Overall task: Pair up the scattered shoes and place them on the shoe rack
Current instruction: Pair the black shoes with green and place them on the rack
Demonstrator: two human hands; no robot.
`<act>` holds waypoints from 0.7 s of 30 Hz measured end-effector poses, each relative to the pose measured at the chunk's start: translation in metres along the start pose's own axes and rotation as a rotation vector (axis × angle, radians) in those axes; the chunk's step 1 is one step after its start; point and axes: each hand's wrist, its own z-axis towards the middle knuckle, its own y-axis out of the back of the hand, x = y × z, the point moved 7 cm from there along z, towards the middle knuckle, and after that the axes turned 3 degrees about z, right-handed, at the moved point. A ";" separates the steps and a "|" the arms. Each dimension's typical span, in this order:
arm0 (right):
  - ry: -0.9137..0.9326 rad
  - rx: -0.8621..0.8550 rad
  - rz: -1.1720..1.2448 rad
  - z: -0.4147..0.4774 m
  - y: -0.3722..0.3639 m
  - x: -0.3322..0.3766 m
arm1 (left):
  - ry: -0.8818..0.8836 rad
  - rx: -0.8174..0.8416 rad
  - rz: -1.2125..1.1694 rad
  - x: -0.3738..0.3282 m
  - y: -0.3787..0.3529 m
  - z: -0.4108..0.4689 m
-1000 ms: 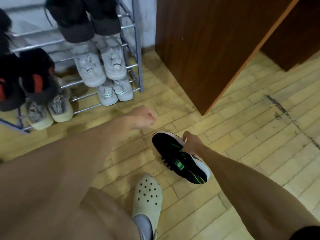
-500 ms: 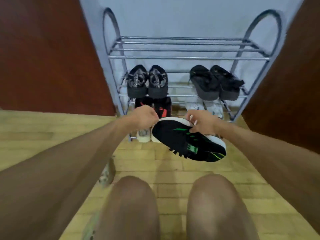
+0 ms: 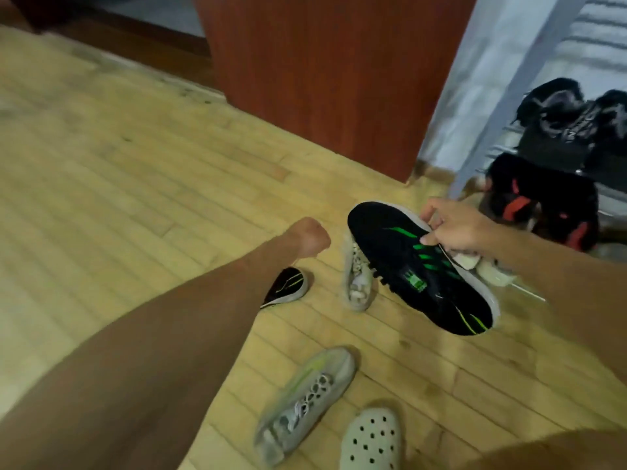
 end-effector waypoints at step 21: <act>-0.322 0.017 0.405 0.060 -0.254 -0.051 | 0.421 -0.268 -0.192 0.200 -0.072 0.100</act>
